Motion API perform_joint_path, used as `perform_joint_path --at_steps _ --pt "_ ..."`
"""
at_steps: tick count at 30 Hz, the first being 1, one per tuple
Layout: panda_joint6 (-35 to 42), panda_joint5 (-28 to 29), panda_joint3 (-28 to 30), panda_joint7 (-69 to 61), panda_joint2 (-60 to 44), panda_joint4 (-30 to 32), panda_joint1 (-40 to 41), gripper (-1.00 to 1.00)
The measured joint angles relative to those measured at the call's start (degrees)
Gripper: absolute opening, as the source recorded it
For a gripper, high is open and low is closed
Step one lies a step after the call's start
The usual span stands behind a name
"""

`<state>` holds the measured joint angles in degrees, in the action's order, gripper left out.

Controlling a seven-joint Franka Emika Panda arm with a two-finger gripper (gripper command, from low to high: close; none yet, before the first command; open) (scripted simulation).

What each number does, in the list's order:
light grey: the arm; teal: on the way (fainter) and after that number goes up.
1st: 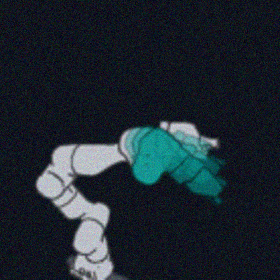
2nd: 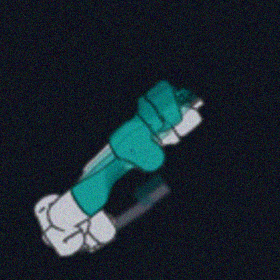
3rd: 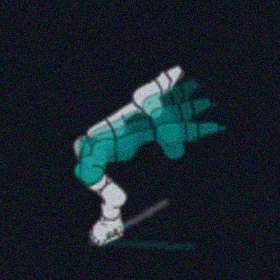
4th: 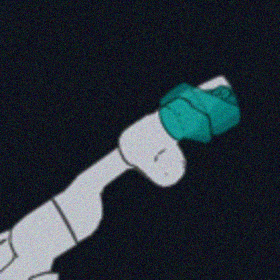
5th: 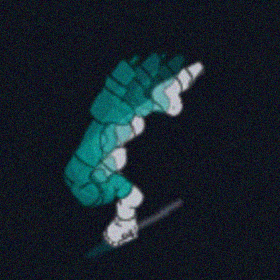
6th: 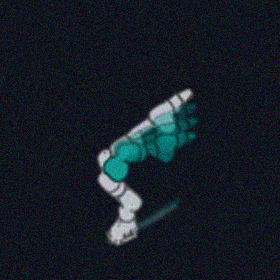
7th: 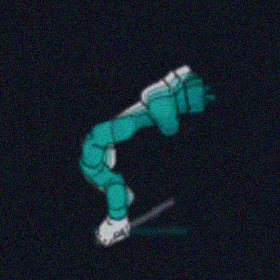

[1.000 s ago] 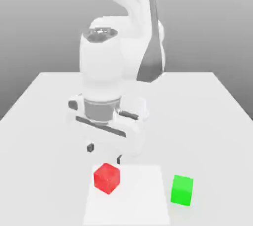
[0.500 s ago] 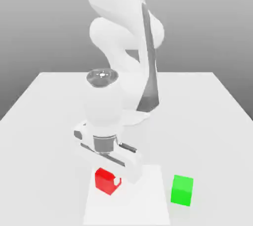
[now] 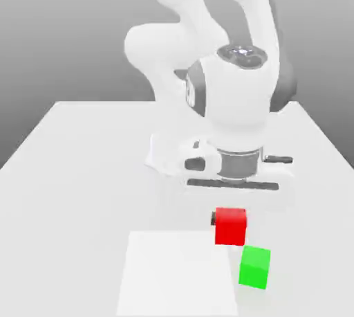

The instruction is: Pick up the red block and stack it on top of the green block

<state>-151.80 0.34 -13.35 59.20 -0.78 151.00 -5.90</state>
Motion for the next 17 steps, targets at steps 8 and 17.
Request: perform_joint_path --at_steps 8,17 --pt "-8.87 6.05 2.43 3.47 -10.25 -1.10 -1.44 1.00" --pt "-2.49 1.85 1.38 0.40 -3.36 -0.77 -1.26 1.00"
